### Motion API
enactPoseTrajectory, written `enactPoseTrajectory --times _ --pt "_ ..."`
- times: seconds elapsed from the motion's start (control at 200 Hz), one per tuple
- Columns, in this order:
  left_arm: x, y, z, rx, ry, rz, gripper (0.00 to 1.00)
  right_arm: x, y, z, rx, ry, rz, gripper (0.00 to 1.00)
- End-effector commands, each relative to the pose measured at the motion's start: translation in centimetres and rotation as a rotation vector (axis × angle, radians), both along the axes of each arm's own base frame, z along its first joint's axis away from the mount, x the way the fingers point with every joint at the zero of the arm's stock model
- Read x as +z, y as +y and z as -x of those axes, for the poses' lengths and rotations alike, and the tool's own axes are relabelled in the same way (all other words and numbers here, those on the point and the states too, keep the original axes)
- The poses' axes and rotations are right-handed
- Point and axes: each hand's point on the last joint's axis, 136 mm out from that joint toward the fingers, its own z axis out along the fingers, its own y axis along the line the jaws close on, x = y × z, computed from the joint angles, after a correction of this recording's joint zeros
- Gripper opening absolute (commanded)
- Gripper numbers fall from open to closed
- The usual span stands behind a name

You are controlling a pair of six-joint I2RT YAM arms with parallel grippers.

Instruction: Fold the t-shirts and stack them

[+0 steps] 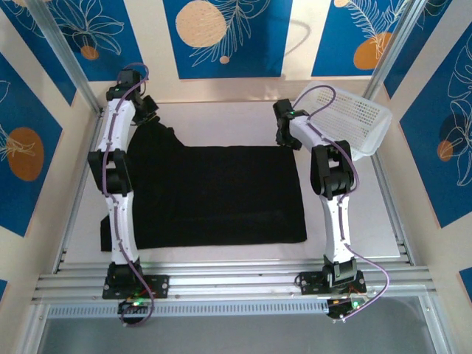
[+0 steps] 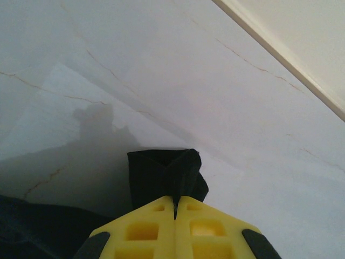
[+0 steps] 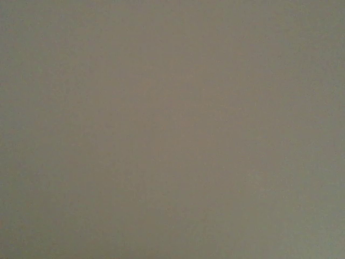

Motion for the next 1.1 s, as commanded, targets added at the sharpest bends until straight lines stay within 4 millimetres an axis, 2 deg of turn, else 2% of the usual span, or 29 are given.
enactPoseTrajectory --times 0.0,0.15,0.28,0.355,0.445,0.515,0.64,0.765,0.89,1.095 --pt "2.3 -0.7 1.0 -0.048 -0.014 0.010 0.00 -1.2 0.4 0.0 0.023 0.028 0.011 0.44" --pt "2.7 -1.0 1.5 -0.061 -0.011 0.017 0.00 -2.0 0.7 -0.2 0.032 0.046 0.003 0.44" --pt "3.6 -0.9 2.0 -0.062 -0.020 0.009 0.00 -2.4 0.6 0.5 0.017 0.094 0.033 0.43" --pt "4.5 -0.9 2.2 -0.064 -0.034 0.005 0.00 -0.7 0.9 0.4 0.033 0.023 0.039 0.43" --pt "5.5 -0.9 2.4 -0.066 -0.054 0.003 0.00 2.9 1.5 -0.2 0.069 -0.109 0.019 0.45" --pt "5.9 -0.9 2.5 -0.067 -0.059 -0.001 0.00 5.1 1.8 -0.6 0.093 -0.148 0.025 0.46" --pt "5.7 -0.6 2.8 -0.064 -0.048 -0.014 0.00 6.6 2.9 -0.7 0.155 -0.160 0.089 0.49" --pt "5.3 -0.2 3.4 -0.056 -0.030 -0.033 0.00 4.9 3.5 0.2 0.154 -0.120 0.085 0.51" --pt "5.9 0.3 4.4 -0.055 -0.028 -0.055 0.00 2.8 3.5 0.4 0.142 -0.058 0.083 0.53" --pt "8.0 1.4 6.9 -0.048 -0.036 -0.101 0.00 2.4 2.9 0.2 0.109 -0.029 0.112 0.57"
